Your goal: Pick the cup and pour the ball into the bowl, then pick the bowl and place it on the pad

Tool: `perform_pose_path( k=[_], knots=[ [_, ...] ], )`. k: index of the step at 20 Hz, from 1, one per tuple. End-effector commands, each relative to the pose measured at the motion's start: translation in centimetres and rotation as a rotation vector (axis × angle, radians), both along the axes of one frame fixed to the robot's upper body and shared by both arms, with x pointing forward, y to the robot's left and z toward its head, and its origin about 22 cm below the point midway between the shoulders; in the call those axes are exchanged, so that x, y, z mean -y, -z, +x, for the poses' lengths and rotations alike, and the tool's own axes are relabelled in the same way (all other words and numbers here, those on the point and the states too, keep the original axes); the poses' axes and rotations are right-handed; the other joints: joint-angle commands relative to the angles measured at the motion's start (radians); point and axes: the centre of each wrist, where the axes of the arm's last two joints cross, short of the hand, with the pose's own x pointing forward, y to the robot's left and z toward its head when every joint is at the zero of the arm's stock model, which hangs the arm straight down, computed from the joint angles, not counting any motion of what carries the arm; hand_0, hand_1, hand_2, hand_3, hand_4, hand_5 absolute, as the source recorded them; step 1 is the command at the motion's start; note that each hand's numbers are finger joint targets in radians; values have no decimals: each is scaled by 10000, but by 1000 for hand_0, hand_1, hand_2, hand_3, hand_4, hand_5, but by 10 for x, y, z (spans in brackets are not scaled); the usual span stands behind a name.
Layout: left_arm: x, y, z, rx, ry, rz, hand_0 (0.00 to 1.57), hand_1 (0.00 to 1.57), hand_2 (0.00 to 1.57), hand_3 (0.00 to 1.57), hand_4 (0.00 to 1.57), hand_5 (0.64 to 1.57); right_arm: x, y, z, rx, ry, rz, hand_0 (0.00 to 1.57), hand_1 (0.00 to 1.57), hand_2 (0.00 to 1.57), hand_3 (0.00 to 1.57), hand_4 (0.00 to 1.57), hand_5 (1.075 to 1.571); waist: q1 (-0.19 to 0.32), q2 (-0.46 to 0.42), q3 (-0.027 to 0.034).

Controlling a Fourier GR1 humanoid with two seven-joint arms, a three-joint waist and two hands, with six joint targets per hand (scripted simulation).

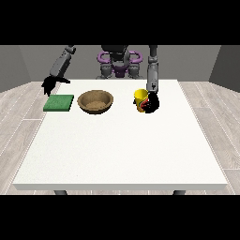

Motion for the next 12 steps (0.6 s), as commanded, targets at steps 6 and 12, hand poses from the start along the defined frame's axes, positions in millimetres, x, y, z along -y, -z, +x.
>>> perform_pose_path(
  k=[6,12],
  knots=[
    [22,-4,10,-1949,-1676,3658,1396,1396,1571,1571,1245,1532,-21,2,24,-1476,-503,44,0,0,231,174,268,1552,-325,-1771,-195],
    [52,11,10,-3160,-1979,6475,1441,1441,1571,1571,1210,1562,-34,27,23,-2204,-465,146,0,0,184,159,313,1549,-87,-2763,-178]
  ],
)
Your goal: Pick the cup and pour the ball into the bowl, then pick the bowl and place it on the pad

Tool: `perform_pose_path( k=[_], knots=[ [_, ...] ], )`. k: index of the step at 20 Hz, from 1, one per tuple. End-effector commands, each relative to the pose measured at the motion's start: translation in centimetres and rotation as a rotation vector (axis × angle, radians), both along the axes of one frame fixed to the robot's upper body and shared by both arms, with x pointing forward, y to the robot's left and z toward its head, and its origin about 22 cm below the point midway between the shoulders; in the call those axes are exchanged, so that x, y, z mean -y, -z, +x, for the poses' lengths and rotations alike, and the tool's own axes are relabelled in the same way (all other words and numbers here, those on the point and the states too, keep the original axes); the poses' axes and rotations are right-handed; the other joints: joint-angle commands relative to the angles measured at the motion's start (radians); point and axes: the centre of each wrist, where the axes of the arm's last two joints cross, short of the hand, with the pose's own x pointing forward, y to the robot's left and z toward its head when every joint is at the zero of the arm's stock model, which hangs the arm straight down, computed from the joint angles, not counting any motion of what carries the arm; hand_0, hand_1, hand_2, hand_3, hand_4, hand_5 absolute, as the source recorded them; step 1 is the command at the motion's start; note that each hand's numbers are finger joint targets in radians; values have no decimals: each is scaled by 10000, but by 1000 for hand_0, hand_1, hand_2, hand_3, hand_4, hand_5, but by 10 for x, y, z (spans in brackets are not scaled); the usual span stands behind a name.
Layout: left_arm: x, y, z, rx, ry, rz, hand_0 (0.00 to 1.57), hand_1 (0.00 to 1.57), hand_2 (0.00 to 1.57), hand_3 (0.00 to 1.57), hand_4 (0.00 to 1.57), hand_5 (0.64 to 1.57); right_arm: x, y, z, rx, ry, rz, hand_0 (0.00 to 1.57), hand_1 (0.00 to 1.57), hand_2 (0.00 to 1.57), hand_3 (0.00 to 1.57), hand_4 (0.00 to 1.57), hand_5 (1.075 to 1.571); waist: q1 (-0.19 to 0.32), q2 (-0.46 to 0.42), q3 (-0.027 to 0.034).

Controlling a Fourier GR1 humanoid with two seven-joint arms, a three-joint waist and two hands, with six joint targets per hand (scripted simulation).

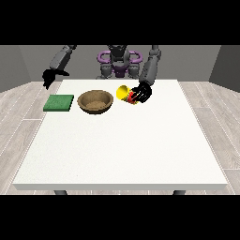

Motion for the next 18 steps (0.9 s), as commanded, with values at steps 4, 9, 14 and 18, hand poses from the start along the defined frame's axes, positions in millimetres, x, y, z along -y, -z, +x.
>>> perform_pose_path(
  k=[4,9,14,18],
  knots=[
    [43,27,-12,-1412,393,3597,1413,1413,1571,1571,1142,1570,22,31,-19,-1259,849,86,0,0,201,146,339,1551,833,-1430,-2],
    [102,-2,2,-1821,1053,4575,1413,1413,1571,1571,1142,1570,35,53,-37,-1647,1665,271,0,0,252,203,378,1545,1744,-1885,-39],
    [124,-19,8,-2569,1269,7053,1268,1268,1571,1541,877,1533,55,73,-66,-2610,1974,340,0,0,298,224,393,1543,2064,-2798,-34],
    [166,-34,3,-2609,1658,7771,921,921,1571,1476,902,1539,71,64,-66,-2431,2269,343,0,0,266,283,406,1542,2241,-2674,-47]
  ],
)
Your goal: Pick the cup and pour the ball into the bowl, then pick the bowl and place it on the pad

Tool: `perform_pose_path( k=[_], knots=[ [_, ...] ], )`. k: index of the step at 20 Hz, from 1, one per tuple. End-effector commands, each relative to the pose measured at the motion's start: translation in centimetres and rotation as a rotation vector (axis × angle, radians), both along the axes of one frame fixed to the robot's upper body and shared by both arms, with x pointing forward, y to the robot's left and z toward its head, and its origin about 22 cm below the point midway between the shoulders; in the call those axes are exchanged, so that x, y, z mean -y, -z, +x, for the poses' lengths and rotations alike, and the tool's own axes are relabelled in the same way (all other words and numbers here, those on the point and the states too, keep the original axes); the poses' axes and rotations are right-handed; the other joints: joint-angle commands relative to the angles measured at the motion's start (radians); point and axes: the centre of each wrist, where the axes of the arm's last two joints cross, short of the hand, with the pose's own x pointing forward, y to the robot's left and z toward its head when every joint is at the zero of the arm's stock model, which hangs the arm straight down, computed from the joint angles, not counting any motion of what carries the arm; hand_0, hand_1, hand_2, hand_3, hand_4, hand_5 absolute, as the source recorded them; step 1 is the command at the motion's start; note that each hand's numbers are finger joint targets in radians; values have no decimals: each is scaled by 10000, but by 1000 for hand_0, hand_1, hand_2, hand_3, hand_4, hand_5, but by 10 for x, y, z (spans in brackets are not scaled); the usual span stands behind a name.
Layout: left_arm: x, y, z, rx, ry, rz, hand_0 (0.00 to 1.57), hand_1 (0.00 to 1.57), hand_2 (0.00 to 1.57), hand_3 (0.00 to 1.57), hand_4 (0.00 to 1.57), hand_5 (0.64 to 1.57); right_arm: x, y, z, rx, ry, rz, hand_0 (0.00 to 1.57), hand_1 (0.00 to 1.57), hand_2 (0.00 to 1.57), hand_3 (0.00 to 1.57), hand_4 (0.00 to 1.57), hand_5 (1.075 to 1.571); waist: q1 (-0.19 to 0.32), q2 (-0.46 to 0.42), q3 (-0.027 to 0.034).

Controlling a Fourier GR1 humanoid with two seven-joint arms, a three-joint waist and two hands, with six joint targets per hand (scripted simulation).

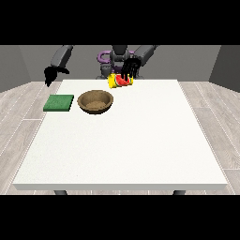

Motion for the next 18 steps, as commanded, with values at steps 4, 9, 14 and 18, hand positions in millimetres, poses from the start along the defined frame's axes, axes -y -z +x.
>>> perform_pose_path(
  k=[4,9,14,18],
  knots=[
    [44,-15,-13,-329,530,1838,225,225,1571,1444,872,1529,25,5,-20,-347,390,180,0,0,239,390,404,1540,413,-406,-17],
    [69,-40,-24,893,1437,3121,0,0,1571,1571,545,1521,48,15,-49,-40,1106,201,0,0,269,342,392,1535,1104,-20,-7],
    [88,-73,-33,723,1398,3544,0,0,1571,1571,584,1529,27,6,-20,-77,486,-28,0,0,187,350,408,1533,582,-111,-15],
    [87,-61,-30,1405,1013,4493,0,0,1571,1571,619,1538,16,11,-19,561,-8,79,0,0,181,295,432,1530,156,518,-14]
  ],
)
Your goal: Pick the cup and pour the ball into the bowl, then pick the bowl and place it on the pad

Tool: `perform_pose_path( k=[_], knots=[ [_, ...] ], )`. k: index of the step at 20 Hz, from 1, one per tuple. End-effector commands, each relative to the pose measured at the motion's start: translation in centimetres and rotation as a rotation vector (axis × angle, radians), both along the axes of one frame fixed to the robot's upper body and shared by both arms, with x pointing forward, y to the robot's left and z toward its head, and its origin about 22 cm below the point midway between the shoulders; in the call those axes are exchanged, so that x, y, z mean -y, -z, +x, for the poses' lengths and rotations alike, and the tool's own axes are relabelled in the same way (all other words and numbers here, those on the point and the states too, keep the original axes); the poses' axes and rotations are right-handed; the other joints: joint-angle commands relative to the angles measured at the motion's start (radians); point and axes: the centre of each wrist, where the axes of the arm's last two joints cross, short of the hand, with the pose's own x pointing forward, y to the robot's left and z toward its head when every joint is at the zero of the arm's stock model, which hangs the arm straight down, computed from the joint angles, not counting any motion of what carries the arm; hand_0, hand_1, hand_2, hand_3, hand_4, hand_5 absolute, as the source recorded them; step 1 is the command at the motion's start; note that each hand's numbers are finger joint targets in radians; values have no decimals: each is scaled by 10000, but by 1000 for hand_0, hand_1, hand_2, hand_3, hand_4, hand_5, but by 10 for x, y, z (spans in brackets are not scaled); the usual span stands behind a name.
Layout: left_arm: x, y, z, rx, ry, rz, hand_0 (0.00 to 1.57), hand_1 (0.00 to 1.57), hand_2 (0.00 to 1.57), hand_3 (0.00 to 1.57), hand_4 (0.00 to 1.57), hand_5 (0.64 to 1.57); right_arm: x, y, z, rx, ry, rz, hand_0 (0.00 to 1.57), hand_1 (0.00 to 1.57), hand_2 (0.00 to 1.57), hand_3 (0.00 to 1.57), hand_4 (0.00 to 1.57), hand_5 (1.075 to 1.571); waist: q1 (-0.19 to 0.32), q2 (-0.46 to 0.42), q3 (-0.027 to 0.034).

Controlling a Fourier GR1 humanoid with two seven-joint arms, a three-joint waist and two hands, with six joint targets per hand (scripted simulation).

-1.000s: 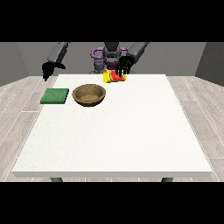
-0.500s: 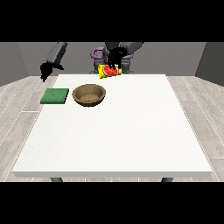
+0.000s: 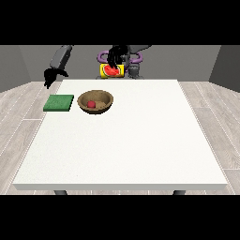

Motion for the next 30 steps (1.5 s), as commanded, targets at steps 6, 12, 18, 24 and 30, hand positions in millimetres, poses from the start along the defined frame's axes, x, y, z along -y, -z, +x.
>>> perform_pose_path(
  k=[6,12,18,24,30],
  knots=[
    [1,7,-4,328,745,2993,1164,1164,1571,1571,1130,1542,1,-15,15,503,-300,122,0,0,103,246,419,1530,-108,-28,-6],
    [14,-9,-20,700,981,2595,1364,1364,1571,1571,1058,1557,6,1,-6,627,51,254,0,0,291,372,517,1534,276,236,-3],
    [-40,-61,10,947,571,-949,0,0,1571,1571,880,1550,27,-17,2,-456,554,695,0,0,350,278,697,1562,1544,295,-14],
    [-114,3,5,-1235,489,-4781,1550,1550,1571,1398,1176,1556,46,-36,3,550,1335,573,0,0,362,289,705,1566,2540,1549,-62],
    [-149,49,-16,-1225,1626,-8414,1293,1293,1105,782,1426,1571,61,-66,17,2023,2299,897,0,0,375,187,691,1549,3619,3481,-118]
  ],
)
